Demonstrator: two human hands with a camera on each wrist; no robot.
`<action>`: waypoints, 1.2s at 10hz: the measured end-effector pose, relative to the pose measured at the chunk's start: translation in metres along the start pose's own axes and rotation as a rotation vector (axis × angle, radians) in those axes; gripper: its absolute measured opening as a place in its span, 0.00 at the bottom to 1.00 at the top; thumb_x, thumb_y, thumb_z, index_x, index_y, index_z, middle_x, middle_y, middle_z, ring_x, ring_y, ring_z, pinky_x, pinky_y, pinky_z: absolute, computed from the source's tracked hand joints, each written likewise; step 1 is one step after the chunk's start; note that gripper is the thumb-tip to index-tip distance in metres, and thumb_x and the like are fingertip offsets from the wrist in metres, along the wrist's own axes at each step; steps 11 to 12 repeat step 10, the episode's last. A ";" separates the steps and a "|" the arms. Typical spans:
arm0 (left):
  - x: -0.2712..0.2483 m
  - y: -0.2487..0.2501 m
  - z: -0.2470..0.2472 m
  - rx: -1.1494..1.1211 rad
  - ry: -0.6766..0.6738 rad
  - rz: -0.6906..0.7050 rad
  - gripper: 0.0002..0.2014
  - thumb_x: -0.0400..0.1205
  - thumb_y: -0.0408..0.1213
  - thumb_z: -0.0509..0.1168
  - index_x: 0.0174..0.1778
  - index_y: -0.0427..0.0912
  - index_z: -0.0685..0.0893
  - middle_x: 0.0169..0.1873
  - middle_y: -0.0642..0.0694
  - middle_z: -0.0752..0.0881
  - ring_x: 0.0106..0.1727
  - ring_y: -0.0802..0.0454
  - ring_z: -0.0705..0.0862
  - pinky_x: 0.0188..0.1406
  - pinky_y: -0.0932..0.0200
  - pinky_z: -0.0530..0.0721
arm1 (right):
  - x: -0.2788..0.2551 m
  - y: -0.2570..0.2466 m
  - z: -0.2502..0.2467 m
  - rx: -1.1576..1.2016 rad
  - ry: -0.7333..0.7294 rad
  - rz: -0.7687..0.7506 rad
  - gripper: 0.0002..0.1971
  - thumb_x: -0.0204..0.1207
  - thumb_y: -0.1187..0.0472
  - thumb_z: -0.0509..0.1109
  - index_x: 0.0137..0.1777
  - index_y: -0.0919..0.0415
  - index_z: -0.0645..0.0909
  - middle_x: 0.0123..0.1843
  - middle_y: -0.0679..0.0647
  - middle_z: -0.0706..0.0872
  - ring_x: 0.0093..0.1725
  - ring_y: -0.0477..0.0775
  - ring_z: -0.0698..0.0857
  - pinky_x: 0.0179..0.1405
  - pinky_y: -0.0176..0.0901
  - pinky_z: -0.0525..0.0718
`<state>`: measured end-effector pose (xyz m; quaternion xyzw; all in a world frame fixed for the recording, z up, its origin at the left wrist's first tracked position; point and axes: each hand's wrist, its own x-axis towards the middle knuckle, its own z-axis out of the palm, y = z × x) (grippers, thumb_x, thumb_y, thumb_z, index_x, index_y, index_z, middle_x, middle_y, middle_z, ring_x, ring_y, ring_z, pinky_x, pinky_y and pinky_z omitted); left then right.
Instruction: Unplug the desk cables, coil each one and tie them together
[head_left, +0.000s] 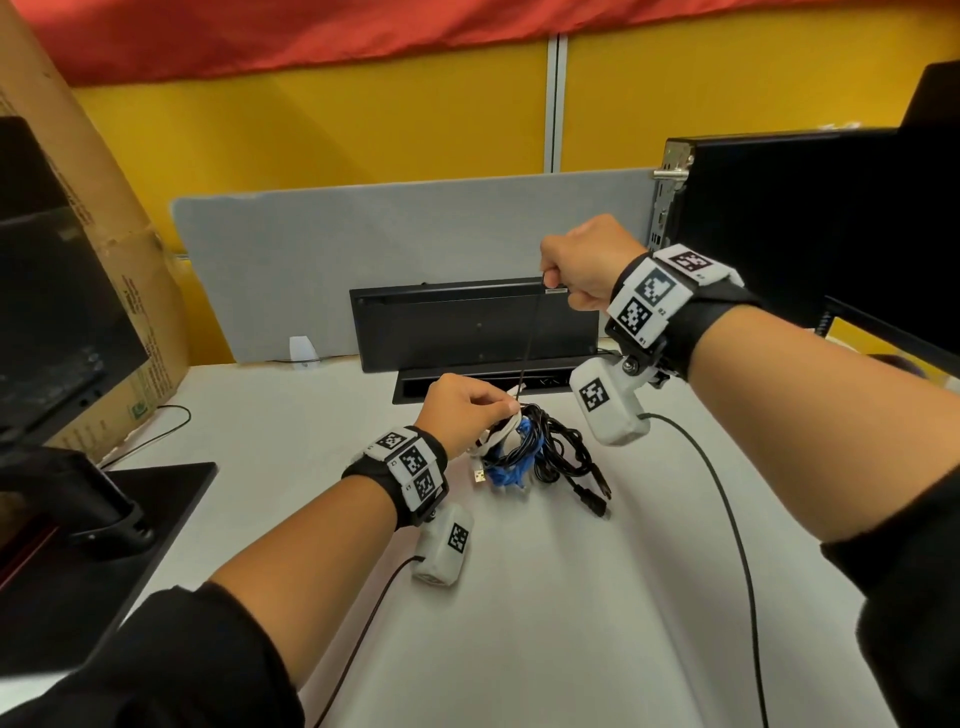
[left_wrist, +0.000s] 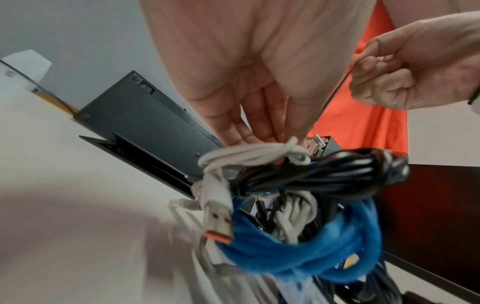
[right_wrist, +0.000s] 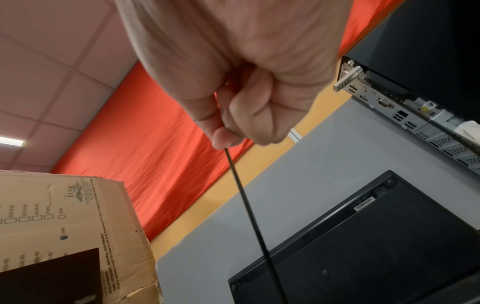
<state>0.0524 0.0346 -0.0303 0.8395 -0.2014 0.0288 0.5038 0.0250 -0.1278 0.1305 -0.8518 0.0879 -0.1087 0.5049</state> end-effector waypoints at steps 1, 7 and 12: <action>0.000 0.001 0.000 0.014 -0.006 -0.002 0.06 0.77 0.37 0.74 0.47 0.42 0.93 0.39 0.51 0.91 0.41 0.59 0.88 0.46 0.63 0.87 | -0.001 0.000 -0.001 -0.011 -0.016 -0.003 0.09 0.74 0.65 0.65 0.33 0.62 0.81 0.29 0.53 0.84 0.22 0.51 0.70 0.18 0.40 0.67; -0.015 0.026 -0.010 0.201 -0.076 -0.034 0.08 0.80 0.43 0.71 0.49 0.45 0.92 0.37 0.54 0.88 0.30 0.63 0.81 0.33 0.68 0.77 | -0.033 0.028 -0.022 -0.084 -0.054 0.014 0.12 0.77 0.54 0.68 0.40 0.63 0.85 0.26 0.53 0.75 0.21 0.49 0.70 0.18 0.35 0.68; -0.040 0.033 -0.010 0.239 -0.068 -0.054 0.09 0.78 0.46 0.72 0.50 0.47 0.92 0.41 0.53 0.90 0.38 0.62 0.84 0.36 0.67 0.80 | -0.068 0.063 -0.036 -0.264 -0.156 -0.050 0.22 0.77 0.40 0.68 0.45 0.63 0.86 0.30 0.55 0.84 0.28 0.52 0.82 0.30 0.43 0.85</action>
